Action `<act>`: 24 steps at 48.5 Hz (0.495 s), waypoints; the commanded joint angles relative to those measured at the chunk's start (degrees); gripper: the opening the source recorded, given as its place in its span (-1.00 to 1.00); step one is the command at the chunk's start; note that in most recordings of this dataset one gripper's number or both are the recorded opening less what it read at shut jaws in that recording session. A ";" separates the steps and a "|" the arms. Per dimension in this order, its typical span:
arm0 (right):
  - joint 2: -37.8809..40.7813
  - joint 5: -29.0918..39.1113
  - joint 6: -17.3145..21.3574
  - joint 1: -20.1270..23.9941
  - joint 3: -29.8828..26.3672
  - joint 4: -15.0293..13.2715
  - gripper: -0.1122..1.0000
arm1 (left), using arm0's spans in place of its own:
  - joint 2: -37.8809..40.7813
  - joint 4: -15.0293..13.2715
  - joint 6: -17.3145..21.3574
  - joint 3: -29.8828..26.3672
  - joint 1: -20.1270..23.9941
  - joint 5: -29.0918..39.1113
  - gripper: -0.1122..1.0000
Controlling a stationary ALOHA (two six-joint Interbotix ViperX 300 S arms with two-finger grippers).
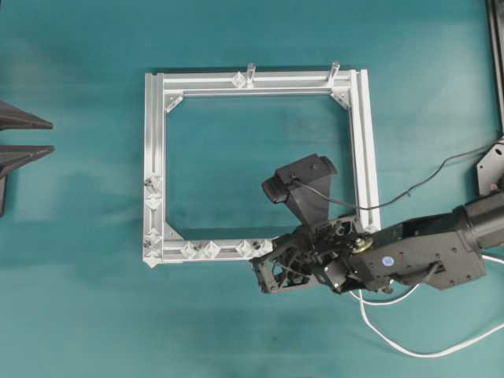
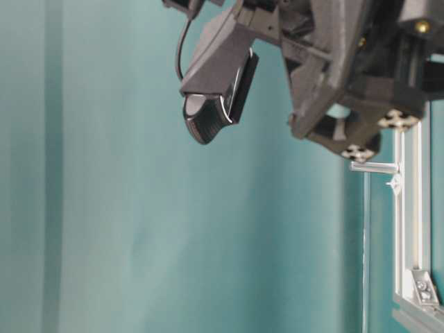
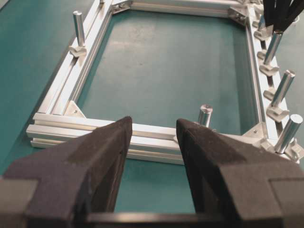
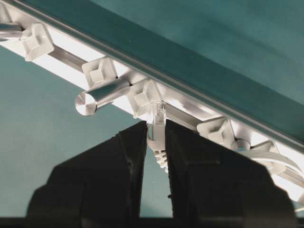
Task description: Move the cable alternately left and right between 8 closely spaced pins so it hooks onto each one.
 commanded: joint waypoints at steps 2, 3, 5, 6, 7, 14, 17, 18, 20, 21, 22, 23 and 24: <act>-0.79 0.09 -0.09 0.53 -1.14 0.00 -0.50 | 0.79 0.18 0.09 -0.62 0.18 -0.44 0.07; -0.79 0.00 -0.09 0.62 -1.14 0.00 -0.50 | 0.70 0.18 0.09 -0.53 0.18 -0.53 0.07; -0.79 0.09 -0.09 0.79 -1.23 0.00 -0.51 | 0.70 0.18 0.09 -0.53 0.18 -0.44 0.07; -0.79 0.00 -0.09 0.97 -1.23 0.00 -0.51 | 0.70 0.18 0.09 -0.62 0.18 -0.53 0.07; -0.79 0.09 -0.09 1.14 -1.41 0.00 -0.51 | 0.70 0.18 0.09 -0.62 0.18 -0.53 0.07; -0.79 0.00 0.00 2.55 -1.41 0.44 -0.51 | 0.70 0.18 0.09 -0.62 0.18 -0.44 0.07; -0.79 0.00 0.09 3.25 -1.49 1.14 -0.51 | 0.70 0.18 0.09 -0.62 0.18 -0.53 0.07; -0.79 0.09 0.09 3.34 -1.49 1.41 -0.51 | 0.70 0.18 0.09 -0.62 0.18 -0.53 0.07; -0.79 0.00 0.09 3.78 -1.58 1.85 -0.51 | 0.70 0.18 0.09 -0.62 0.18 -0.44 0.07; -0.70 0.09 0.09 3.96 -1.76 2.11 -0.51 | 0.79 0.18 0.09 -0.62 0.18 -0.53 0.07; -0.62 0.09 0.09 4.13 -1.85 2.29 -0.51 | 0.70 0.18 0.09 -0.53 0.18 -0.53 0.07; -0.62 0.09 0.09 4.31 -2.02 2.46 -0.51 | 0.70 0.18 0.09 -0.62 0.18 -0.53 0.07; -0.53 0.09 0.18 4.48 -2.20 2.55 -0.51 | 0.79 0.18 0.09 -0.62 0.18 -0.44 0.07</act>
